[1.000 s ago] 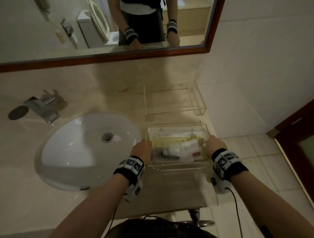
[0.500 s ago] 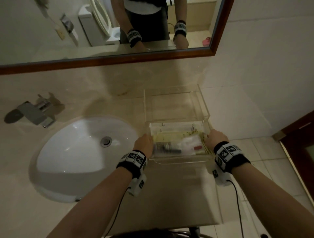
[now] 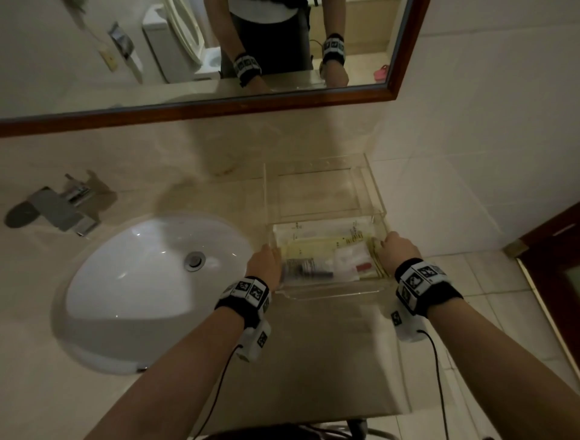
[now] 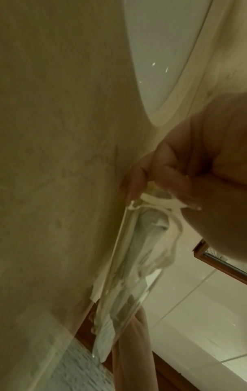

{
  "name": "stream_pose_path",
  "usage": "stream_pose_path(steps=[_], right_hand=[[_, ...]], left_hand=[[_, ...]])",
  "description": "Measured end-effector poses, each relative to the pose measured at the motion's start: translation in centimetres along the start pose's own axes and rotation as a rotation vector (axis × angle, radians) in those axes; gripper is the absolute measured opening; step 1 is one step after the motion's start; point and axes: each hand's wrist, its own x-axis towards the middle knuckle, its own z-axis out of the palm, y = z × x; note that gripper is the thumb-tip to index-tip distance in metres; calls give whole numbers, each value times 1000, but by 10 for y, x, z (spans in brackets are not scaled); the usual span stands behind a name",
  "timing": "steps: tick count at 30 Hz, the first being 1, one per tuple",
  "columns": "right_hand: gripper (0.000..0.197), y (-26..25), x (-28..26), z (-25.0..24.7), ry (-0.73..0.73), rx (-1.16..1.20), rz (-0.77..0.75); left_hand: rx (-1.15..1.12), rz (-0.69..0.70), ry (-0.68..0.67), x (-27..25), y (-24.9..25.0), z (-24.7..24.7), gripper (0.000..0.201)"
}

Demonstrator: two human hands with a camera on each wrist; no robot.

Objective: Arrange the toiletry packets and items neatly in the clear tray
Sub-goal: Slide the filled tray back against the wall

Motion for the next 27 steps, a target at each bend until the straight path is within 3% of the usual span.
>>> stream_pose_path(steps=[3,5,7,10,12,14,17,27], right_hand=[[37,-2,1,0,-14,58,17],[50,-2,0,0,-69,171,37],[83,1,-4,1,-180,267,-11],[143,4,-10,-1,-262,292,-66],[158,4,-13,-1,-298,153,-74],[162,5,-17,2,-316,9,-91],[156,8,-21,8,-287,5,-80],[140,6,-14,9,-137,155,-51]], left_hand=[[-7,-21,-4,-1,2,-3,43],[-44,-40,-18,-4,2,-5,46],[-122,-57,-75,-10,0,-7,59],[-183,-41,-208,-22,-2,-8,109],[-147,-6,-246,-29,-4,-7,127],[-52,26,-250,-31,-7,-4,128],[52,45,-221,-29,-12,1,122],[-94,-14,-96,-10,-8,-6,96]])
